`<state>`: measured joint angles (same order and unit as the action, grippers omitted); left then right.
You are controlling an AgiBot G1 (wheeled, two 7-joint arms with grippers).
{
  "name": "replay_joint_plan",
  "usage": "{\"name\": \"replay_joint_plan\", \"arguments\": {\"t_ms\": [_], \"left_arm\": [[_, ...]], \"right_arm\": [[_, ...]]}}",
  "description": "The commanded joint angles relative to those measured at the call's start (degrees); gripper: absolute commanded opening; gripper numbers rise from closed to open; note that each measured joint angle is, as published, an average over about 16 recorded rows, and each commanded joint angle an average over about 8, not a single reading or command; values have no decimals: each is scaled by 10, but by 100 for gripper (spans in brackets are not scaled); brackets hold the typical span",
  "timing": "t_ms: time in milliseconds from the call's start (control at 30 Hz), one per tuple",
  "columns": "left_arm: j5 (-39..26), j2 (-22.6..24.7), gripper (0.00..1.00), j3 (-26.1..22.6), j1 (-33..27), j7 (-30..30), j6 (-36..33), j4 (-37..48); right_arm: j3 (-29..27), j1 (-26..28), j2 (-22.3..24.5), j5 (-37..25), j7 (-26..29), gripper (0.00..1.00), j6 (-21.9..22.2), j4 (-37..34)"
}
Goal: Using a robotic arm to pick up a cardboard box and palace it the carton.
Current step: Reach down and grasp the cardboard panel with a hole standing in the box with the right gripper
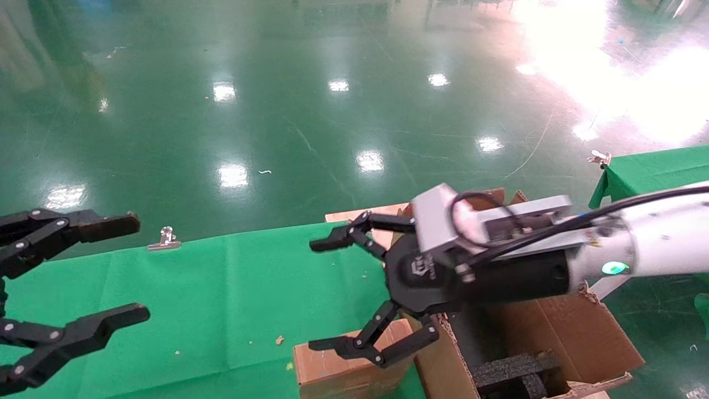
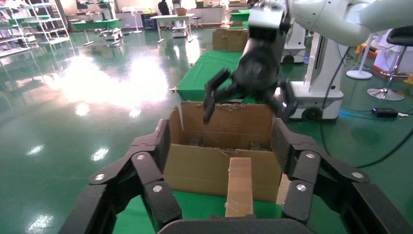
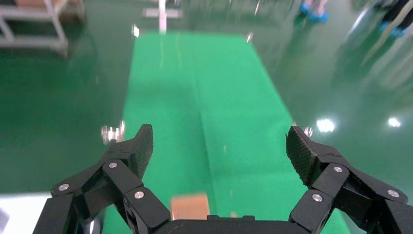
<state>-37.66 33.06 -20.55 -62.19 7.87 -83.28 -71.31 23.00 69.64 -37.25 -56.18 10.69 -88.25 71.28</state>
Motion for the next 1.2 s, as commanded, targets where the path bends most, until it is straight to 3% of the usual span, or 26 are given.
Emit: {"name": "replay_joint_plan", "arguments": {"t_ms": [33, 400, 933, 967, 1200], "left_arm": [[0, 0, 0, 0, 0, 0, 0, 0], [0, 0, 0, 0, 0, 0, 0, 0], [0, 0, 0, 0, 0, 0, 0, 0], [0, 0, 7, 0, 0, 0, 0, 0], [0, 0, 94, 0, 0, 0, 0, 0]], "right_arm": [[14, 20, -6, -30, 0, 100, -8, -6], [140, 117, -74, -181, 6, 100, -22, -55], [304, 210, -134, -258, -43, 100, -24, -123], [314, 216, -138, -262, -46, 100, -24, -125], [365, 243, -156, -271, -66, 99, -21, -139]]}}
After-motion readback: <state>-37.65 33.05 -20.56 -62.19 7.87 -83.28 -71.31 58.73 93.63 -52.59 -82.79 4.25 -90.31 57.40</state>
